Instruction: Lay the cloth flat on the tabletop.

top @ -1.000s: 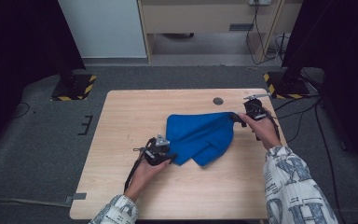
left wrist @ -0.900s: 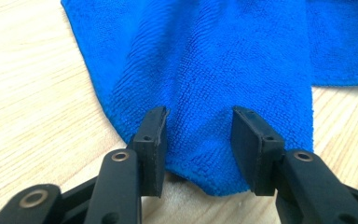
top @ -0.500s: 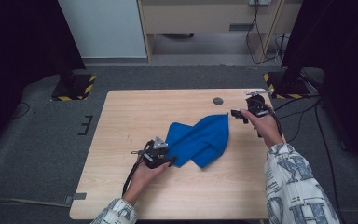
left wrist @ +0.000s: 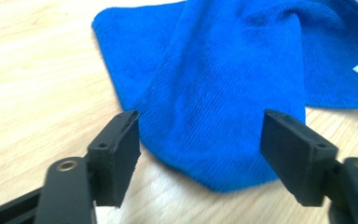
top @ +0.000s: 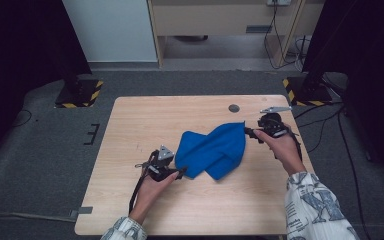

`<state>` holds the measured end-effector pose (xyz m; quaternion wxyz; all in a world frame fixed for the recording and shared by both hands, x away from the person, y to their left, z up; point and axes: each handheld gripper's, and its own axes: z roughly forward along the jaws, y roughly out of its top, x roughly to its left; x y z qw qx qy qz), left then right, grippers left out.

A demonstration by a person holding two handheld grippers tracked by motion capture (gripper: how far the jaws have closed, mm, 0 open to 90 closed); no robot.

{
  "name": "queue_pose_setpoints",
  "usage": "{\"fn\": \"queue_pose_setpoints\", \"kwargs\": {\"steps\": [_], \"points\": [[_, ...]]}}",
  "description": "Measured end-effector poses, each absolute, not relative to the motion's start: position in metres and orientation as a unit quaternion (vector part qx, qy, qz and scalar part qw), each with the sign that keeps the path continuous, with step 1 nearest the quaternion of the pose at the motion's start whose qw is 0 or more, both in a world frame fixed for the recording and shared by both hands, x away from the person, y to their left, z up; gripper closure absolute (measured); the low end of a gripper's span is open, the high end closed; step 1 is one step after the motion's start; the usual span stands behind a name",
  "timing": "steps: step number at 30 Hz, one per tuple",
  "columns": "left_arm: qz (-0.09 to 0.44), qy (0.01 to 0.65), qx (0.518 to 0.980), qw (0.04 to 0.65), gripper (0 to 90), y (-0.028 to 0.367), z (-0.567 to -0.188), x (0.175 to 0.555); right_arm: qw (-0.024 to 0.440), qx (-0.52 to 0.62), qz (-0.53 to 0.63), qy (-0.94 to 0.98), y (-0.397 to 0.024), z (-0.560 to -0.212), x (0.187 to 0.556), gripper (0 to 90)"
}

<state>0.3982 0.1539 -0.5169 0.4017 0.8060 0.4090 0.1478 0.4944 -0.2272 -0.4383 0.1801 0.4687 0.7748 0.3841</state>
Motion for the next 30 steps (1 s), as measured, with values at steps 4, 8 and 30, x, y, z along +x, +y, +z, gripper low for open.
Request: {"fn": "queue_pose_setpoints", "kwargs": {"steps": [4, 8, 30], "points": [[0.15, 0.42, 0.797, 0.408, 25.6, 0.165, -0.516, 0.393, 0.176, 0.457, 0.392, 0.779, -0.218, -0.439, 0.48, 33.2], [0.154, 0.429, 0.786, 0.417, 26.6, 0.174, -0.512, 0.386, 0.171, 0.441, 0.395, 0.787, -0.207, -0.443, 0.463, 36.9], [0.171, 0.384, 0.809, 0.41, 27.4, 0.152, -0.508, 0.364, 0.144, 0.364, 0.407, 0.825, -0.149, -0.471, 0.408, 60.9]]}}
